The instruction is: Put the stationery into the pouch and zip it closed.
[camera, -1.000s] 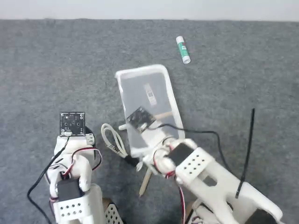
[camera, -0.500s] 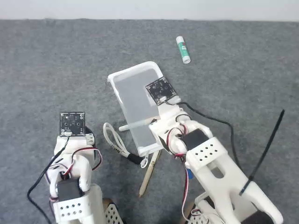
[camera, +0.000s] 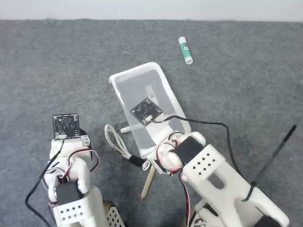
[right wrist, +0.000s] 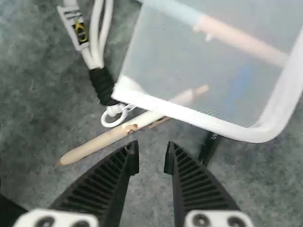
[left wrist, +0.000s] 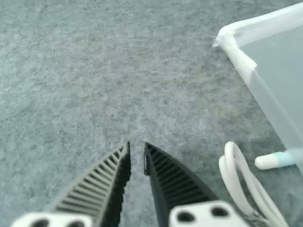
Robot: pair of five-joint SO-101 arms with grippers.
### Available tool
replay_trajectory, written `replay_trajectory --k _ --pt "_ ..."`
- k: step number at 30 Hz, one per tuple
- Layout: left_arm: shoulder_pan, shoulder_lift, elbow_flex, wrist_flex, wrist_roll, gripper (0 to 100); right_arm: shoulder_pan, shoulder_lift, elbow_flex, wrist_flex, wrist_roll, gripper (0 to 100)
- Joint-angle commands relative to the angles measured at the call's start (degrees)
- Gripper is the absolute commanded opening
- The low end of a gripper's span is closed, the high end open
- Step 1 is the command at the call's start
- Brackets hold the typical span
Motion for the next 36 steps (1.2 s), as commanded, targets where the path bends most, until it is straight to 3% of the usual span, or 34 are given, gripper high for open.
replay_trajectory --k 1,9,17,28,31,36 --pt "-0.4 -0.7 -3.0 -1.6 0.5 5 -0.7 5.6 -3.5 -1.0 -0.9 10.8" --pt "-0.4 -0.7 -2.9 -1.6 0.5 5 1.0 16.0 -3.5 -10.1 -0.6 10.8" --pt "-0.4 -0.7 -2.9 -1.6 0.5 5 9.7 16.9 -3.5 -22.5 -0.4 10.8" --pt "-0.4 -0.7 -2.9 -1.6 0.5 5 14.0 17.0 -3.6 -37.8 -0.4 11.1" --pt "-0.4 -0.7 -2.9 -1.5 0.5 5 14.4 16.3 -4.8 -37.2 -0.8 10.9" --pt "-0.4 -0.7 -2.9 -1.5 0.4 5 12.4 12.9 -8.5 -26.5 -1.0 11.1"
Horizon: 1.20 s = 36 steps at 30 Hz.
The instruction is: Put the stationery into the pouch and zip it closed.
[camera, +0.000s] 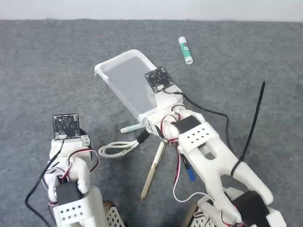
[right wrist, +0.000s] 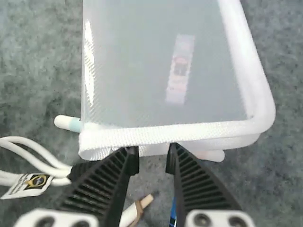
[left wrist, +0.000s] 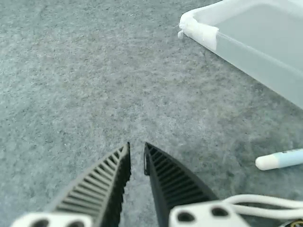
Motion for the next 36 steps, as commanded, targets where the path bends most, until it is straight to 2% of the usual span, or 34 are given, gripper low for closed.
replay_trajectory --k 1,3,9,15,19,30,36 --pt "-0.4 -0.7 -2.9 -1.5 0.4 5 -1.2 -5.7 -4.8 6.6 -0.8 11.2" --pt "-0.4 -0.7 -2.9 -1.5 0.4 5 -1.9 -8.2 -4.8 9.0 -1.5 11.2" --pt "-0.4 -0.7 -2.9 -1.5 0.4 5 -4.2 -12.4 -3.6 10.7 -13.4 11.3" --pt "-0.4 -0.7 -2.9 -1.6 0.4 5 -11.3 -10.4 -1.5 10.9 -23.3 11.3" --pt "-0.4 -0.7 -2.9 -1.6 0.4 5 -12.9 -6.6 -1.6 10.6 -29.0 11.3" --pt "-0.4 -0.7 -2.9 -1.5 0.4 5 -12.9 9.9 -10.4 10.6 -35.1 11.4" --pt "-0.4 -0.7 -2.9 -1.5 0.4 5 -12.9 17.4 -15.2 11.5 -37.8 21.7"
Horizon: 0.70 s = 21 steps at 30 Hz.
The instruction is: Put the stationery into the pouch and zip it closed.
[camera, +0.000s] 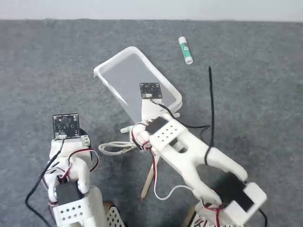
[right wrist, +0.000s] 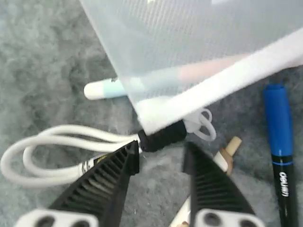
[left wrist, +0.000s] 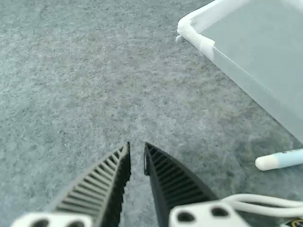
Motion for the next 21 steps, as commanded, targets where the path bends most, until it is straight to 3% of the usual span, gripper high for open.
replay_trajectory --k 1,13,18,21 --pt "-0.4 -0.7 -2.9 -1.5 0.4 5 -0.2 1.5 -5.6 1.5 -1.5 21.5" --pt "-0.4 -0.7 -2.9 -1.4 0.4 5 -0.2 12.4 -11.8 2.2 -1.4 18.8" --pt "-0.4 -0.7 -2.2 -1.7 0.4 5 0.0 11.6 -13.0 6.1 -1.1 0.0" --pt "-0.4 -0.7 -2.2 -1.7 0.4 5 0.0 8.9 -13.0 9.0 1.5 3.6"
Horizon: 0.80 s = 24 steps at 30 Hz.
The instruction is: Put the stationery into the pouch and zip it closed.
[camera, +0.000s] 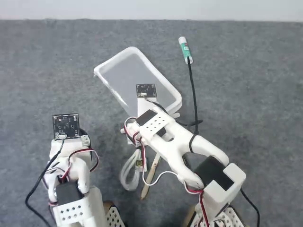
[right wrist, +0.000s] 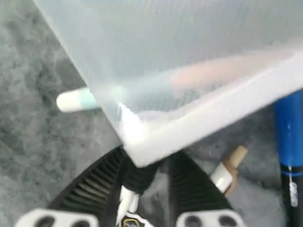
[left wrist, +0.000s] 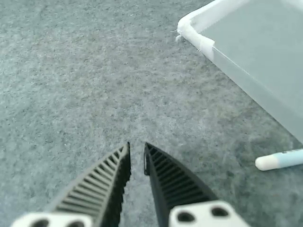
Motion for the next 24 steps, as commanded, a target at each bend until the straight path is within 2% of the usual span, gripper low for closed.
replay_trajectory --k 1,9,15,19,24 --pt "-0.4 -0.7 -2.2 -1.7 0.4 5 -0.1 -5.3 -2.7 3.7 3.5 2.5" --pt "-0.4 -0.7 -2.2 -1.7 0.4 5 0.0 -12.3 -2.5 10.0 16.8 0.6" --pt "-0.4 -0.7 -2.9 -1.1 0.4 6 0.0 -13.8 -0.6 9.5 27.7 0.6" --pt "-0.3 -0.7 -5.7 2.7 1.3 15 1.3 -15.8 0.7 8.7 33.8 0.6" --pt "-0.4 -0.7 -6.1 3.5 7.6 28 4.1 -22.5 3.9 6.7 42.0 0.6"
